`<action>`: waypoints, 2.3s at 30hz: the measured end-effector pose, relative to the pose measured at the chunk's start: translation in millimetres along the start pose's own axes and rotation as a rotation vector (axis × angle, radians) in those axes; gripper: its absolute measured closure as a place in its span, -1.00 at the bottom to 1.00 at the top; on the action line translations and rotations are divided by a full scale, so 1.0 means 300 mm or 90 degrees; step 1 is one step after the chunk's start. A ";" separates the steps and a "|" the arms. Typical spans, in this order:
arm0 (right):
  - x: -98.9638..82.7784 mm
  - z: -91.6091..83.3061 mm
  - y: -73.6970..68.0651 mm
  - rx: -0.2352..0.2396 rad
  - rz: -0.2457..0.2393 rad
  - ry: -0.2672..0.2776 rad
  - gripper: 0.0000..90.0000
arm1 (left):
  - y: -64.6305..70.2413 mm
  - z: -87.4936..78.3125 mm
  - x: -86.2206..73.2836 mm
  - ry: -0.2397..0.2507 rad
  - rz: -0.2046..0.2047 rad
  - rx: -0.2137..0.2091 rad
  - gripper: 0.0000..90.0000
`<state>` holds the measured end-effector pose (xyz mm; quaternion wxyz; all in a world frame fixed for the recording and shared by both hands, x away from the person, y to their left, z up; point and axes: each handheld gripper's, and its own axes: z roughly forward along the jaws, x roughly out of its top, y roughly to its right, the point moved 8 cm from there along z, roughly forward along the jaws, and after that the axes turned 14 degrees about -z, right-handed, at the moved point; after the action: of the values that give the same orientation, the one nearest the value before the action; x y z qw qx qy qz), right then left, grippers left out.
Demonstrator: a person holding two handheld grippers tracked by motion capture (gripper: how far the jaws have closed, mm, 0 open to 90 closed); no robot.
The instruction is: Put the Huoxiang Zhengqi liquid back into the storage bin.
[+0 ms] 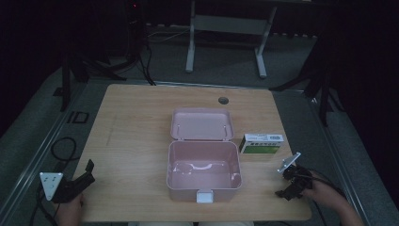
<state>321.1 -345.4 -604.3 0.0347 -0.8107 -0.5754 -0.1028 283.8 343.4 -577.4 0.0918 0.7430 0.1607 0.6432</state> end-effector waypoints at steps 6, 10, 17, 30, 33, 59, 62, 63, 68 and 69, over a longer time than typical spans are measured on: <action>0.016 -0.010 -0.015 0.015 -0.098 -0.077 -0.71 | 0.000 0.000 0.000 -0.001 -0.001 -0.001 -0.97; 0.039 -0.021 -0.014 0.024 -0.136 -0.106 -0.67 | 0.000 0.000 0.000 0.000 -0.002 -0.002 -0.97; 0.075 -0.024 -0.031 0.058 -0.173 -0.143 -0.67 | 0.000 0.000 0.000 0.001 0.000 -0.001 -0.97; 0.177 -0.037 -0.083 0.076 -0.313 -0.158 -0.72 | 0.000 -0.002 0.002 0.004 0.001 0.000 -0.97; 0.195 -0.043 -0.094 0.105 -0.292 -0.180 -0.72 | 0.000 -0.002 0.002 0.004 0.002 -0.001 -0.97; 0.352 -0.142 -0.044 0.078 -0.362 -0.157 -0.60 | 0.002 0.000 0.000 0.001 0.002 -0.005 -0.98; 0.372 -0.178 -0.015 0.062 -0.357 -0.142 -0.60 | 0.002 0.000 0.000 0.000 0.001 -0.006 -0.97; 0.379 -0.190 -0.005 0.055 -0.355 -0.135 -0.60 | 0.003 0.000 0.000 0.000 0.001 -0.006 -0.97; 0.402 -0.231 0.028 0.050 -0.351 -0.108 -0.59 | 0.002 0.000 0.000 0.000 0.000 -0.007 -0.98; 0.404 -0.236 0.035 0.046 -0.355 -0.107 -0.57 | 0.003 0.000 0.000 0.000 0.000 -0.008 -0.97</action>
<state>360.4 -249.0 -509.6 -0.0135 -0.6253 -0.7800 -0.0203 283.9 342.7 -577.2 0.0962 0.7425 0.1568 0.6441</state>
